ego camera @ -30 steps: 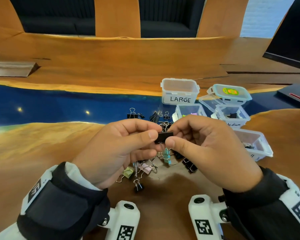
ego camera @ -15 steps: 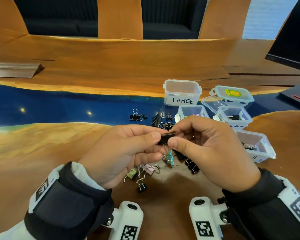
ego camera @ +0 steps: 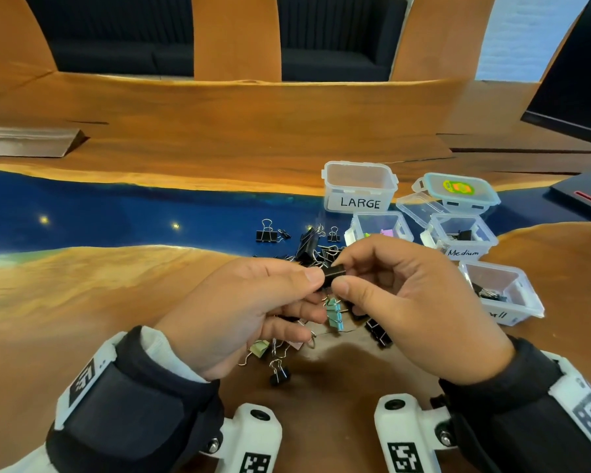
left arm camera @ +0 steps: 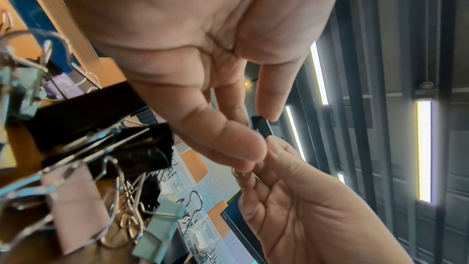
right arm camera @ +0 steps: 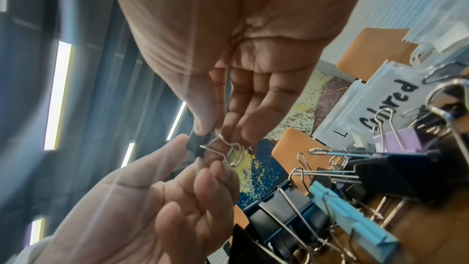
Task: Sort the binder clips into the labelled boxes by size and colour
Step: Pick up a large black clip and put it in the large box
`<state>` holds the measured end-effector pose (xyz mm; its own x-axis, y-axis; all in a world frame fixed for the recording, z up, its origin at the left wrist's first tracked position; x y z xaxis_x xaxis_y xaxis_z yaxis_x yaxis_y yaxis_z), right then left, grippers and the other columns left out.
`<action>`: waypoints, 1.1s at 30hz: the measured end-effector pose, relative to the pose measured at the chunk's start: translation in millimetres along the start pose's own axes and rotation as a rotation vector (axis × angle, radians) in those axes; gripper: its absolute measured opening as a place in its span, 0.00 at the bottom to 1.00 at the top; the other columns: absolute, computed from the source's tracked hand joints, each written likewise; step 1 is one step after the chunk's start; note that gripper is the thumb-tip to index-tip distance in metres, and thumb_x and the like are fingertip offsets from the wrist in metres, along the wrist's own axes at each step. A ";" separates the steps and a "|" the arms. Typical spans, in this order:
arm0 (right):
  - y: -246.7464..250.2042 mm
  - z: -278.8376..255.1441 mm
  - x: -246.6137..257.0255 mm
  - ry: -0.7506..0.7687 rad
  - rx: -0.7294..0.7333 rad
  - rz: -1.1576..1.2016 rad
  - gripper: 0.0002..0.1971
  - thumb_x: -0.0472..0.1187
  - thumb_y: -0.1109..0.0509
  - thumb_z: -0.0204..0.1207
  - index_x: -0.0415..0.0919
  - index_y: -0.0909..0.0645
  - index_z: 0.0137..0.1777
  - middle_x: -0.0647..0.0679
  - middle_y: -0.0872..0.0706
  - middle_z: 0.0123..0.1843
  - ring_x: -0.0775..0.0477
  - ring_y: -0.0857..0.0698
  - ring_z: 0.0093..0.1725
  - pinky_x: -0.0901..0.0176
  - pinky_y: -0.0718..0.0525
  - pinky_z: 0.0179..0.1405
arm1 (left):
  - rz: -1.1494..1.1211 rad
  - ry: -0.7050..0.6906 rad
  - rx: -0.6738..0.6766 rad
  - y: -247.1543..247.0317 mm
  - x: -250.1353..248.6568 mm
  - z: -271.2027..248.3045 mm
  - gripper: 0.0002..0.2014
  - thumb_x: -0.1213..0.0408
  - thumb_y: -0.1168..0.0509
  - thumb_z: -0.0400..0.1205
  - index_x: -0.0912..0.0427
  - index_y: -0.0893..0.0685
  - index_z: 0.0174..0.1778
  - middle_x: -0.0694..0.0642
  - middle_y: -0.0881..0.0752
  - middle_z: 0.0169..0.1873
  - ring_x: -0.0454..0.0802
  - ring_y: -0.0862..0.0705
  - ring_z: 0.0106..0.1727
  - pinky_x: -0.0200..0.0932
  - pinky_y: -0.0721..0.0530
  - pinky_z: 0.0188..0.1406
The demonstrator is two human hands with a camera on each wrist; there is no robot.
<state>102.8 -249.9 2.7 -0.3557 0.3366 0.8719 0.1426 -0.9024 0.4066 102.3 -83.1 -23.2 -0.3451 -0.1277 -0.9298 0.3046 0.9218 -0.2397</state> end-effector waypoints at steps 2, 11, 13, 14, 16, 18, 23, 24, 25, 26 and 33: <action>-1.1 -0.4 -0.3 -0.021 0.021 -0.001 0.05 0.40 0.22 0.76 0.50 0.13 0.48 0.50 0.11 0.40 0.48 0.12 0.39 0.45 0.10 0.42 | 0.028 -0.038 -0.029 1.5 -2.6 0.0 0.10 0.62 0.21 0.72 0.60 0.06 0.48 0.66 0.08 0.48 0.55 0.08 0.48 0.43 0.08 0.41; 27.2 2.9 25.1 -0.027 -0.045 -0.141 0.07 0.44 0.22 0.74 0.51 0.11 0.51 0.56 0.09 0.43 0.58 0.12 0.41 0.67 0.15 0.40 | -0.072 -0.100 -0.089 2.0 -9.4 0.4 0.18 0.64 0.28 0.70 0.67 0.13 0.55 0.64 0.08 0.46 0.60 0.06 0.47 0.38 0.09 0.34; 52.9 11.6 33.5 -0.030 -0.038 -0.303 0.05 0.44 0.23 0.75 0.52 0.11 0.49 0.58 0.09 0.42 0.63 0.13 0.39 0.74 0.19 0.38 | -0.115 -0.115 -0.124 4.3 -10.4 0.6 0.16 0.64 0.28 0.72 0.67 0.13 0.54 0.65 0.08 0.44 0.58 0.06 0.44 0.37 0.10 0.31; 67.3 18.6 35.1 -0.044 -0.027 -0.405 0.03 0.44 0.23 0.75 0.52 0.11 0.47 0.58 0.09 0.41 0.64 0.14 0.38 0.76 0.21 0.38 | -0.130 -0.129 -0.144 6.0 -11.4 0.4 0.13 0.65 0.28 0.74 0.66 0.13 0.53 0.65 0.08 0.43 0.56 0.06 0.42 0.36 0.10 0.31; 97.0 35.6 31.1 -0.108 0.005 -0.631 0.01 0.45 0.23 0.76 0.54 0.12 0.45 0.58 0.10 0.39 0.64 0.15 0.36 0.74 0.21 0.36 | -0.156 -0.158 -0.181 9.5 -13.3 -0.1 0.09 0.68 0.30 0.78 0.66 0.13 0.52 0.66 0.08 0.43 0.54 0.07 0.41 0.36 0.10 0.31; 125.4 55.2 14.4 -0.205 0.065 -0.838 0.03 0.47 0.23 0.76 0.57 0.14 0.45 0.59 0.11 0.42 0.64 0.16 0.39 0.68 0.23 0.38 | -0.179 -0.170 -0.197 11.5 -14.4 -0.2 0.08 0.69 0.30 0.78 0.66 0.14 0.51 0.65 0.08 0.42 0.54 0.07 0.41 0.36 0.10 0.31; 172.4 81.2 -62.0 -0.539 0.280 -1.130 0.29 0.46 0.13 0.64 0.56 0.20 0.65 0.56 0.17 0.68 0.49 0.17 0.63 0.52 0.21 0.62 | -0.181 -0.137 -0.194 12.9 -12.8 0.9 0.10 0.69 0.30 0.80 0.67 0.15 0.56 0.67 0.08 0.42 0.56 0.06 0.45 0.35 0.10 0.32; 175.6 81.5 -73.5 -0.588 0.322 -1.154 0.36 0.46 0.12 0.61 0.56 0.21 0.70 0.56 0.19 0.71 0.48 0.18 0.65 0.51 0.22 0.64 | -0.188 -0.134 -0.192 13.1 -13.1 1.0 0.11 0.68 0.30 0.79 0.67 0.15 0.56 0.67 0.08 0.42 0.56 0.06 0.45 0.35 0.09 0.33; 176.2 81.0 -82.6 -0.619 0.361 -1.157 0.40 0.45 0.11 0.59 0.56 0.23 0.73 0.56 0.20 0.73 0.48 0.19 0.66 0.51 0.22 0.65 | -0.198 -0.132 -0.188 13.0 -13.5 0.8 0.12 0.68 0.29 0.78 0.67 0.15 0.56 0.67 0.08 0.42 0.56 0.06 0.45 0.35 0.09 0.33; 175.2 80.9 -89.8 -0.630 0.392 -1.143 0.42 0.45 0.11 0.58 0.56 0.24 0.74 0.56 0.20 0.73 0.48 0.18 0.66 0.51 0.22 0.66 | -0.208 -0.131 -0.184 12.9 -13.9 0.4 0.14 0.66 0.28 0.75 0.67 0.15 0.55 0.67 0.08 0.43 0.56 0.06 0.45 0.36 0.09 0.33; 169.5 82.5 -84.5 -0.545 0.350 -1.129 0.37 0.45 0.11 0.60 0.54 0.21 0.69 0.55 0.16 0.66 0.51 0.17 0.59 0.55 0.19 0.60 | -0.223 -0.161 -0.122 12.7 -20.4 -3.2 0.19 0.67 0.28 0.71 0.65 0.14 0.59 0.65 0.08 0.46 0.58 0.07 0.47 0.36 0.09 0.34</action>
<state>233.2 -409.1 20.5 -0.0299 0.9991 -0.0317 0.2736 0.0387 0.9611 110.4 -67.7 -6.4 -0.2437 -0.3792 -0.8927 0.1247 0.9005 -0.4166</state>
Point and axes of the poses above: each hand's wrist, its own z-axis towards the middle knuckle, its own y-axis out of the back of the hand, x = y × z, the point moved 6 cm from there along z, towards the middle knuckle
